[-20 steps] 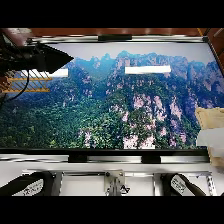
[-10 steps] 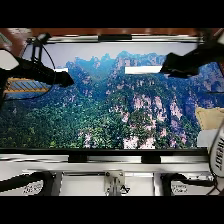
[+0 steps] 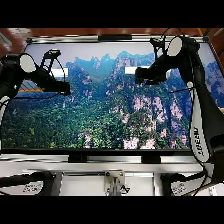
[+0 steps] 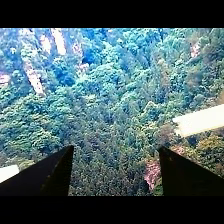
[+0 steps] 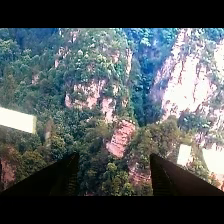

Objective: Fold the shirts.

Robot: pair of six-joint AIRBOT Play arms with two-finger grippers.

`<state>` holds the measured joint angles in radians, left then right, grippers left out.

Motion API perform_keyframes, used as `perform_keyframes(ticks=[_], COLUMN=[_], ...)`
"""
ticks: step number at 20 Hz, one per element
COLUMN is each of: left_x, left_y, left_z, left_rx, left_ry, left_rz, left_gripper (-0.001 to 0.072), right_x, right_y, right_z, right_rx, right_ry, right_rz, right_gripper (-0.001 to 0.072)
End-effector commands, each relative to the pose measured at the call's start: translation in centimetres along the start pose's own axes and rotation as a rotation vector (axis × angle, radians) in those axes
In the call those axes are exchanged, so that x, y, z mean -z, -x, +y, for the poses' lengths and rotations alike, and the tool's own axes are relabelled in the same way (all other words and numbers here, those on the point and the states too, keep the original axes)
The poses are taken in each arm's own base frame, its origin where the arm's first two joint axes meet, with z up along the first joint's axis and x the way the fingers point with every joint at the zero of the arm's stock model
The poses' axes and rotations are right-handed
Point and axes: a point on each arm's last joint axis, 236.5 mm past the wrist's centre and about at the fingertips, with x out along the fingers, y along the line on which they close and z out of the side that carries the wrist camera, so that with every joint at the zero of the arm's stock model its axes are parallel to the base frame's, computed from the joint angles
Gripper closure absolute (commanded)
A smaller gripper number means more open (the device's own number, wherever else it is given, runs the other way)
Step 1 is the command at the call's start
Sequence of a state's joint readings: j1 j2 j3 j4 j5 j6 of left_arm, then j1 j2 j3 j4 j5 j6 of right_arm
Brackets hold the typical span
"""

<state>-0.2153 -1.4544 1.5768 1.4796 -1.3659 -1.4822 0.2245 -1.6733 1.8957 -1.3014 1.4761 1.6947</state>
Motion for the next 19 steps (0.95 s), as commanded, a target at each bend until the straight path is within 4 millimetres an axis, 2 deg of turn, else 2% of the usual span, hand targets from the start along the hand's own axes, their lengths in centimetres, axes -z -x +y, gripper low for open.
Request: perform_keyframes(ticks=[1,4,19], left_x=[0.3,1.4,1.4], left_y=[-0.1,-0.1,-0.2], left_z=[0.3,0.2,0.2], left_rx=[-0.014,-0.008,-0.008], left_ry=[0.004,0.004,0.005], left_rz=[0.015,0.061,0.062], left_gripper=[0.0063,0.0063,0.0063], right_x=[0.0,0.0,0.0], right_y=[-0.4,-0.4,-0.4], right_z=[0.1,0.1,0.1], right_rx=[0.005,0.005,0.005], right_ry=[0.008,0.008,0.008], right_rz=[0.003,0.002,0.003], right_gripper=[0.0158,0.0158,0.0158])
